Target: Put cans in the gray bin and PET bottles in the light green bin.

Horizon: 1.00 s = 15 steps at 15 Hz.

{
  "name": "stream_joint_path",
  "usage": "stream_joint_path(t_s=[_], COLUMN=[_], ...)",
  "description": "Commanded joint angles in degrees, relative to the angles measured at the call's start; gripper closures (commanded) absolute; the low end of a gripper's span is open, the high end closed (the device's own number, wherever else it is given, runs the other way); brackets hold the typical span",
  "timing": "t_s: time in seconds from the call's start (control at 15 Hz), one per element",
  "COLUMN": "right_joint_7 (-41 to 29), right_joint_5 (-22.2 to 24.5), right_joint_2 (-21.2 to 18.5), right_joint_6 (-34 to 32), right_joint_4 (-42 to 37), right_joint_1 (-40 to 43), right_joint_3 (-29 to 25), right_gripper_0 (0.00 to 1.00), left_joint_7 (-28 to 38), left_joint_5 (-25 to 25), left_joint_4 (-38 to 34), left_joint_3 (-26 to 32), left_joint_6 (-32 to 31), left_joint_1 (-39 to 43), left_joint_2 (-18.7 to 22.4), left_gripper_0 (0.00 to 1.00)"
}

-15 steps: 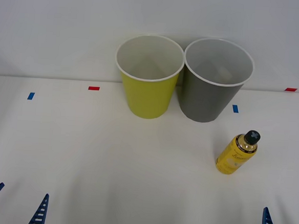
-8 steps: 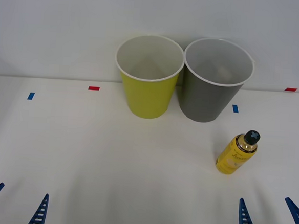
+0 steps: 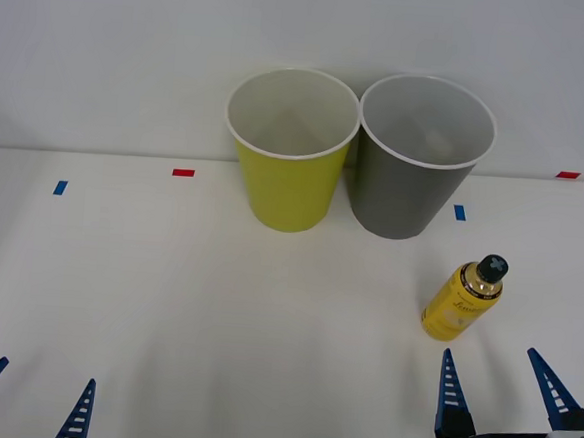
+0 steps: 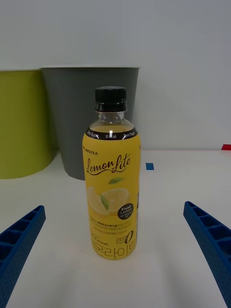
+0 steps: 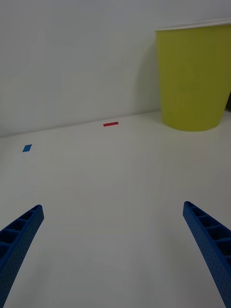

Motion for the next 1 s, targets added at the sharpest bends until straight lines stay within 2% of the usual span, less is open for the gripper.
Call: stream_joint_path(t_s=[0.07, 0.33, 0.6, 0.8, 1.0], right_joint_7=[1.7, 3.1, 3.6, 3.4, 3.5], right_joint_5=[1.0, 1.3, 1.3, 1.1, 0.9], right_joint_2=[2.7, 5.7, 6.7, 7.1, 7.5], right_joint_6=[4.9, 11.1, 15.1, 14.0, 14.6], right_joint_4=[0.0, 0.0, 0.1, 4.9, 5.7], right_joint_1=[-3.5, -7.8, -11.6, -15.9, -18.7], right_joint_3=[-1.9, -3.3, -3.5, -4.3, -4.7], right_gripper_0=[0.00, 0.00, 0.00, 0.00, 0.00], left_joint_7=[0.0, 0.0, 0.0, 0.0, 0.0], left_joint_5=[0.0, 0.0, 0.0, 0.0, 0.0], left_joint_4=[0.0, 0.0, 0.0, 0.0, 0.0], left_joint_3=[0.0, 0.0, 0.0, 0.0, 0.0], left_joint_6=[0.0, 0.0, 0.0, 0.0, 0.0], left_joint_1=[0.0, 0.0, 0.0, 0.0, 0.0], left_joint_2=[0.0, 0.0, 0.0, 0.0, 0.0], left_gripper_0=[0.00, 0.00, 0.00, 0.00, 0.00])
